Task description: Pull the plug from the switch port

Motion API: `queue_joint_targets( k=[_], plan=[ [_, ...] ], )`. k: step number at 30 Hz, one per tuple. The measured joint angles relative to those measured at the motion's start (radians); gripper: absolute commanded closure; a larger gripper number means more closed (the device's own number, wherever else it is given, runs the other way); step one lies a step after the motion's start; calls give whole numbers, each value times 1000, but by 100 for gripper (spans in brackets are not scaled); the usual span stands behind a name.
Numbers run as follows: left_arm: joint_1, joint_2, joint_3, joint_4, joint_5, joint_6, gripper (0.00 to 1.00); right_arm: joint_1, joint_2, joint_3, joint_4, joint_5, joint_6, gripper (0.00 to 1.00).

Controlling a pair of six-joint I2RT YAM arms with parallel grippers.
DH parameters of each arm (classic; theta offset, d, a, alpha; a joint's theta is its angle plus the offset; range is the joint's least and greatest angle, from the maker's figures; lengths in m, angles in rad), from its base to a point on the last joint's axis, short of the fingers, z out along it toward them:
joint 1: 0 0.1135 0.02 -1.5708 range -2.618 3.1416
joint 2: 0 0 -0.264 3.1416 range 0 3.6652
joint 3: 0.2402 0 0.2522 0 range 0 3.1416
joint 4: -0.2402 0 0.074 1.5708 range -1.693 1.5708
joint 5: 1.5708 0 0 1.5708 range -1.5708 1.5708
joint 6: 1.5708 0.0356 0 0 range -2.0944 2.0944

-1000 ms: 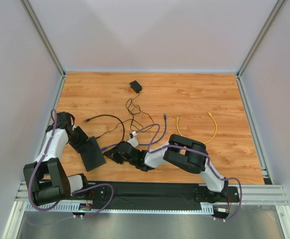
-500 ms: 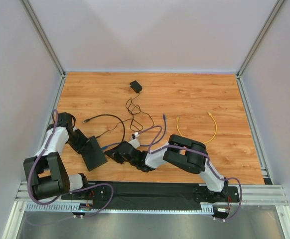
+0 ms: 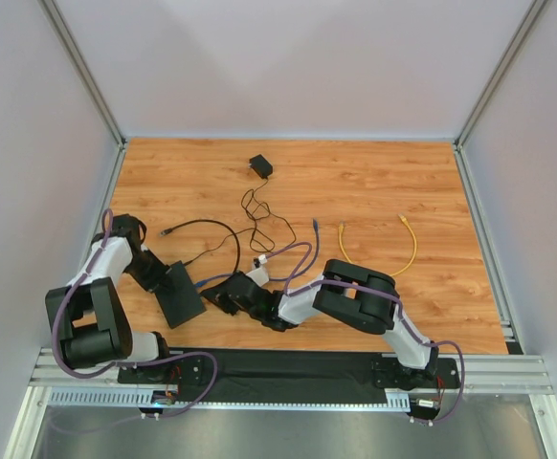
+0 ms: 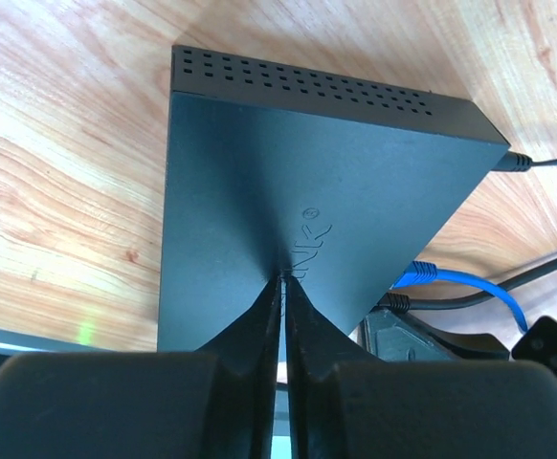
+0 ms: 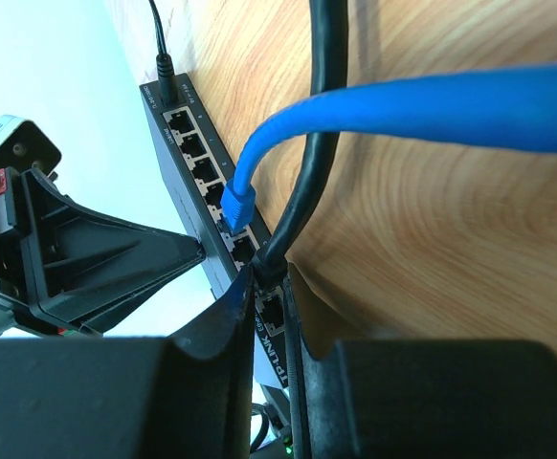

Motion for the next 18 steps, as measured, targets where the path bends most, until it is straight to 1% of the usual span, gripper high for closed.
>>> queue_joint_targets(
  k=[1, 3, 9, 18],
  plan=[
    [0, 7, 5, -5, -2, -1, 97, 0, 0, 0, 0, 0, 0, 100],
    [0, 19, 13, -12, -6, -5, 100, 0, 0, 0, 1, 1, -1, 100],
    [0, 44, 29, -28, -11, -16, 100, 0, 0, 2, -5, 3, 6, 100],
    [-2, 73, 53, -54, -38, -34, 100, 5, -15, 24, -75, 21, -16, 100]
  ],
)
